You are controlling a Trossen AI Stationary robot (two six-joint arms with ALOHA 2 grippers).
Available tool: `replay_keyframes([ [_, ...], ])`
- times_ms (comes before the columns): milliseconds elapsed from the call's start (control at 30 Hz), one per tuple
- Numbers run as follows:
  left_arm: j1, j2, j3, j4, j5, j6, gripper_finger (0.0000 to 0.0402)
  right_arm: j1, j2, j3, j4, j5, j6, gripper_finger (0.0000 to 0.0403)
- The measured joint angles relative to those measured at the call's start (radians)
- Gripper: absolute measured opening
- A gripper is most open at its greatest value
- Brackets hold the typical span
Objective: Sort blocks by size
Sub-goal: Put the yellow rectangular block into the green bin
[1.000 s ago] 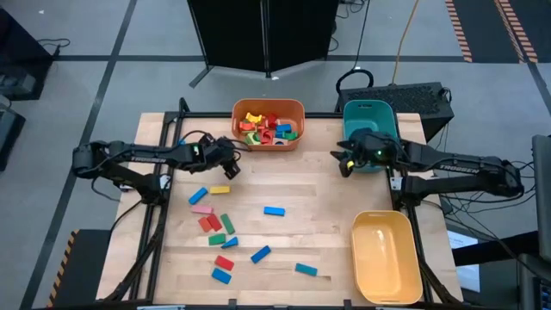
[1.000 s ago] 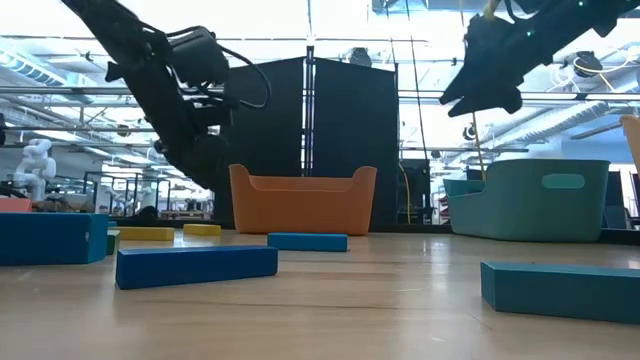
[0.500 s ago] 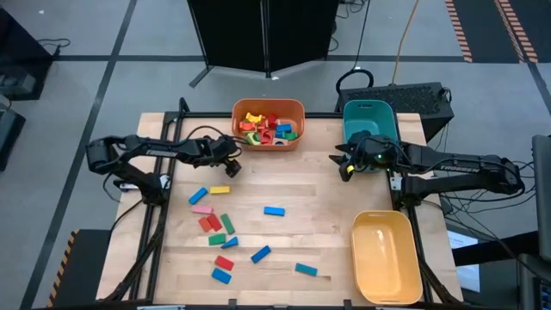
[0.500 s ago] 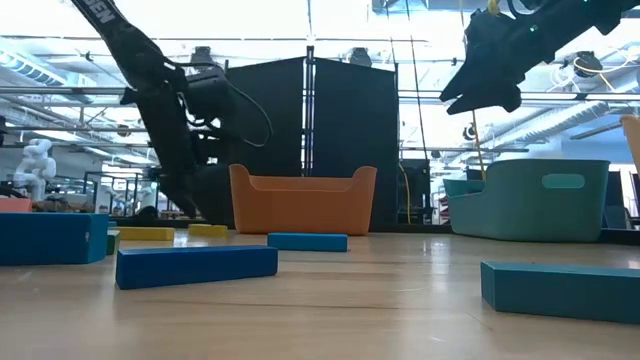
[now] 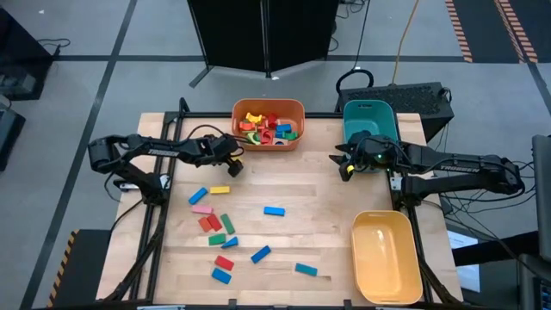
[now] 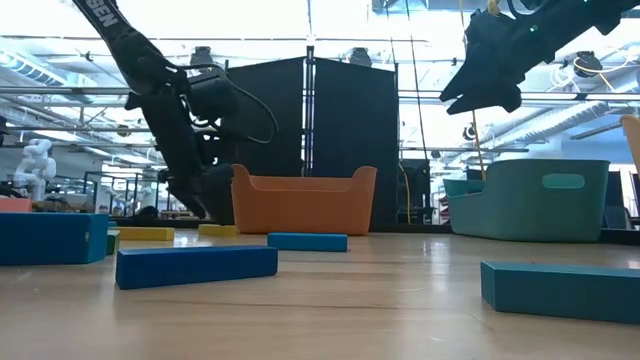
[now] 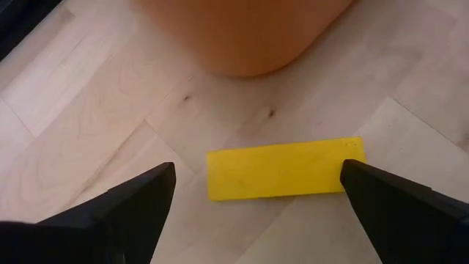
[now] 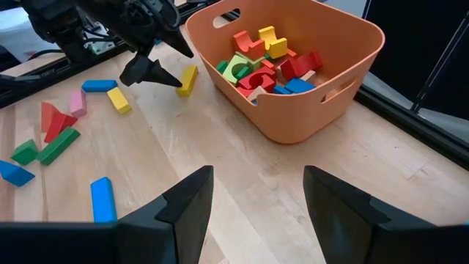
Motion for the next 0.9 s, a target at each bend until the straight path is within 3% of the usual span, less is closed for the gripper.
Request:
replay_keyframes([
  [400, -0.003, 0.004, -0.003, 0.057, 0.035, -0.045, 0.0393, 0.000, 0.000, 0.000, 0.003, -0.003, 0.000, 0.0201],
  [900, 0.026, 0.006, 0.000, 0.072, 0.187, -0.050, 0.0400, 0.000, 0.000, 0.000, 0.000, -0.005, -0.023, 0.0201],
])
